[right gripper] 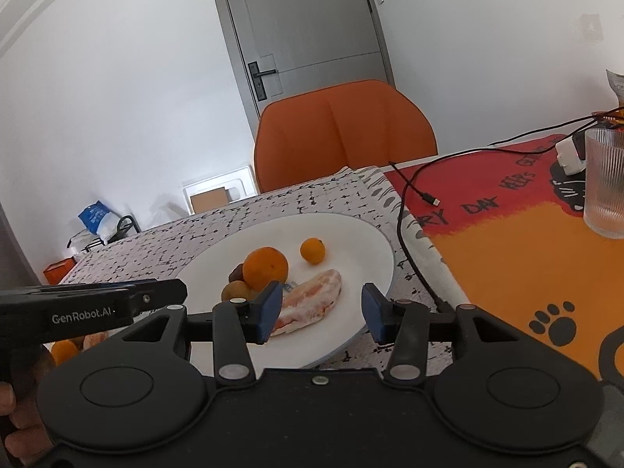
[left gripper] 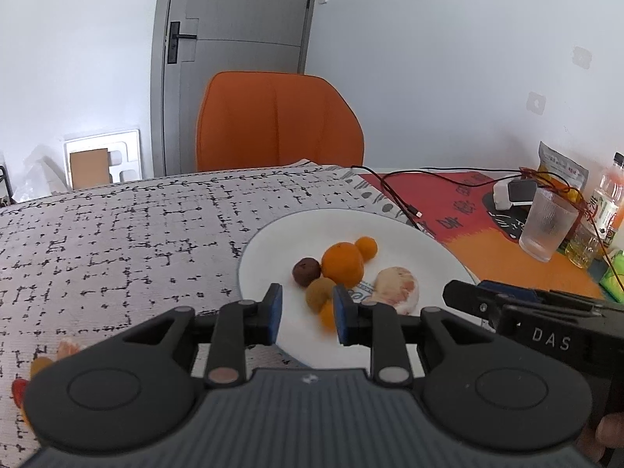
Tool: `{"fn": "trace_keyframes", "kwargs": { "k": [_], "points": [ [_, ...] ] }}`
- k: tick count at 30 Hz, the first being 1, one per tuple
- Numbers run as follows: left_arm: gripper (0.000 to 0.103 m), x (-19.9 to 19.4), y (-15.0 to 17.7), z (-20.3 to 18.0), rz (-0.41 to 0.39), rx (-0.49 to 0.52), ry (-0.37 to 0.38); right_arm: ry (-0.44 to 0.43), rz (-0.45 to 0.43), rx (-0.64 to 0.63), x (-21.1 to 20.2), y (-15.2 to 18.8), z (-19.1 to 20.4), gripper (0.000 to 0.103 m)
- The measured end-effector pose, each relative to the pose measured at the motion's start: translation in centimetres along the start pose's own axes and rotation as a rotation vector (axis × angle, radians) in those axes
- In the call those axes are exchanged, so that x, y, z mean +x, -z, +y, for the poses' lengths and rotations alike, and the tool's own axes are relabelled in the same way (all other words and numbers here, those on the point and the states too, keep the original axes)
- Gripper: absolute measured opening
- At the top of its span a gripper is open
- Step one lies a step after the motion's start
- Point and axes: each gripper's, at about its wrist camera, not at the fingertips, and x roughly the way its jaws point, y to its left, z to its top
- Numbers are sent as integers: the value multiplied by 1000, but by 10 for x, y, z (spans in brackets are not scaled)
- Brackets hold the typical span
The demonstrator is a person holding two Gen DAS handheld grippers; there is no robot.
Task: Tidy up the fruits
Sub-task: 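Lower both held fruits into the white plate and open both tools, then move both open tools back from the plate to the fruit pile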
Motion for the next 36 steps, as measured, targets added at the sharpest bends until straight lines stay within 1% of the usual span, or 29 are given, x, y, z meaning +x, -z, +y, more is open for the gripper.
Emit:
{"fn": "trace_keyframes", "kwargs": {
  "k": [3, 5, 7, 8, 10, 13, 14, 15, 17, 18, 24, 28, 30, 34, 36],
  "points": [
    [27, -4, 1, 7, 8, -14, -16, -8, 5, 6, 1, 2, 1, 49],
    [29, -8, 2, 13, 11, -25, -26, -13, 8, 2, 1, 3, 3, 52],
    [39, -11, 3, 18, 12, -36, -40, -17, 10, -4, 1, 5, 6, 55],
    [42, -13, 4, 20, 12, -41, -45, -18, 11, -8, 1, 5, 7, 56],
    [53, -18, 6, 26, 9, -52, -56, -19, 15, -11, 1, 6, 11, 57],
    [61, -27, 10, 34, -4, -65, -68, -28, 26, -10, 2, 7, 15, 58],
    [62, -29, 11, 37, -8, -67, -75, -31, 29, -12, 2, 7, 17, 60],
    [64, -32, 12, 40, -10, -68, -85, -34, 29, -14, 2, 8, 19, 62],
    [70, -36, 14, 45, -14, -74, -99, -39, 29, -22, 3, 9, 24, 68],
    [72, -38, 15, 48, -19, -78, -103, -41, 30, -27, 3, 9, 27, 69],
    [76, -48, 21, 66, -35, -109, -135, -45, 33, -35, 8, 11, 39, 70],
    [83, -54, 26, 75, -39, -135, -163, -57, 35, -56, 7, 13, 52, 77],
    [84, -58, 28, 77, -40, -132, -178, -67, 27, -60, 5, 13, 58, 80],
    [92, -71, 33, 83, -56, -131, -192, -89, 12, -69, -1, 14, 67, 93],
    [93, -76, 35, 85, -62, -127, -207, -100, 12, -75, -3, 15, 71, 98]
  ]
}}
